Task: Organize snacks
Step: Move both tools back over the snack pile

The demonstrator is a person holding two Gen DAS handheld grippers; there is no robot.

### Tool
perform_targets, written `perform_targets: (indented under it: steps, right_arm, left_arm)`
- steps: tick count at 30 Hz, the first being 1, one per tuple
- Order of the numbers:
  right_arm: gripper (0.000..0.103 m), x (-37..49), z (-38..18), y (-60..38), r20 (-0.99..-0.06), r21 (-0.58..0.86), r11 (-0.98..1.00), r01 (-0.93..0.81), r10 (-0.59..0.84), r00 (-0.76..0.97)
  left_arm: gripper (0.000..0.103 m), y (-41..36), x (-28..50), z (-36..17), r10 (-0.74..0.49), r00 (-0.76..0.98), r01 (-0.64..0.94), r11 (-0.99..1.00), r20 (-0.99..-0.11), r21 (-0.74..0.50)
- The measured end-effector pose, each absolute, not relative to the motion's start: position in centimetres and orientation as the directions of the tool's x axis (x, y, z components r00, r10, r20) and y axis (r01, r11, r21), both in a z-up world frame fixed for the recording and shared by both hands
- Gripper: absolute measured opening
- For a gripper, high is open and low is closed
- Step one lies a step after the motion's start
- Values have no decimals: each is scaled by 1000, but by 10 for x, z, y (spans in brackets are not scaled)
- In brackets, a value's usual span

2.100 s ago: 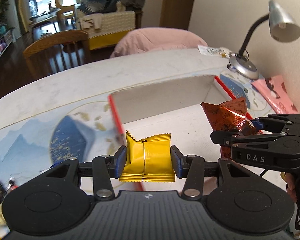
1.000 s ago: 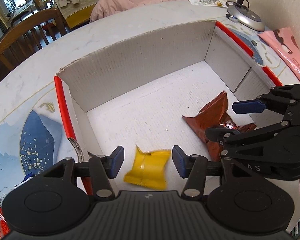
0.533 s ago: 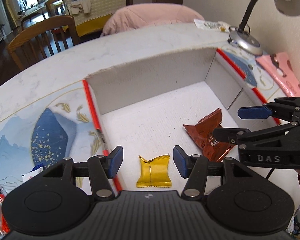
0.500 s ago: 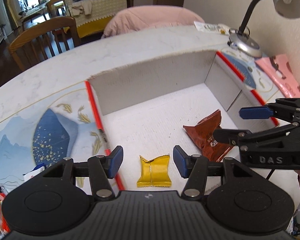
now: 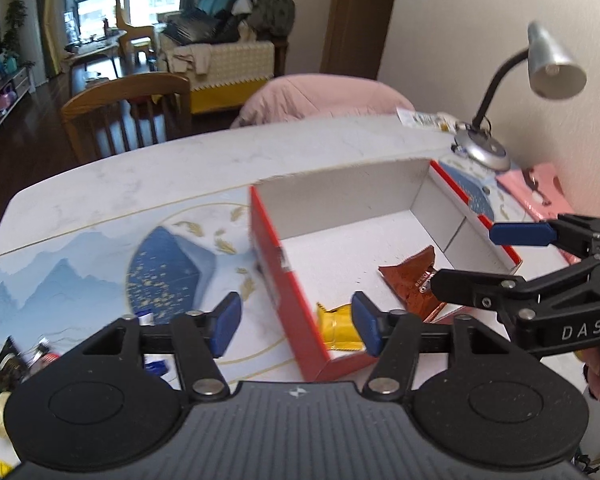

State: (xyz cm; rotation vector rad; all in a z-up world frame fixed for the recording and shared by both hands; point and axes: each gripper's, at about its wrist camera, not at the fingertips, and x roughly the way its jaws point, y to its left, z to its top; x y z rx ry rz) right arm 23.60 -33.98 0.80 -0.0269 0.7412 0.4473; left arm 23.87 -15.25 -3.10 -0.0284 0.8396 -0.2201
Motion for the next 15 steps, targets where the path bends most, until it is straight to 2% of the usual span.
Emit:
perform_targets:
  steps: [5, 10, 15]
  right_arm:
    - [103, 213, 15, -304, -623, 133, 883, -450, 427, 655]
    - [103, 194, 13, -265, -599, 156, 856, -492, 478, 642]
    - [103, 178, 5, -226, -595, 161, 844, -511, 497, 632]
  left_arm:
    - [69, -110, 208, -24, -205, 671, 153, 979, -713, -137]
    - [77, -68, 177, -22, -186, 702, 115, 982, -687, -148]
    - [78, -25, 152, -24, -168, 707, 70, 983, -687, -169]
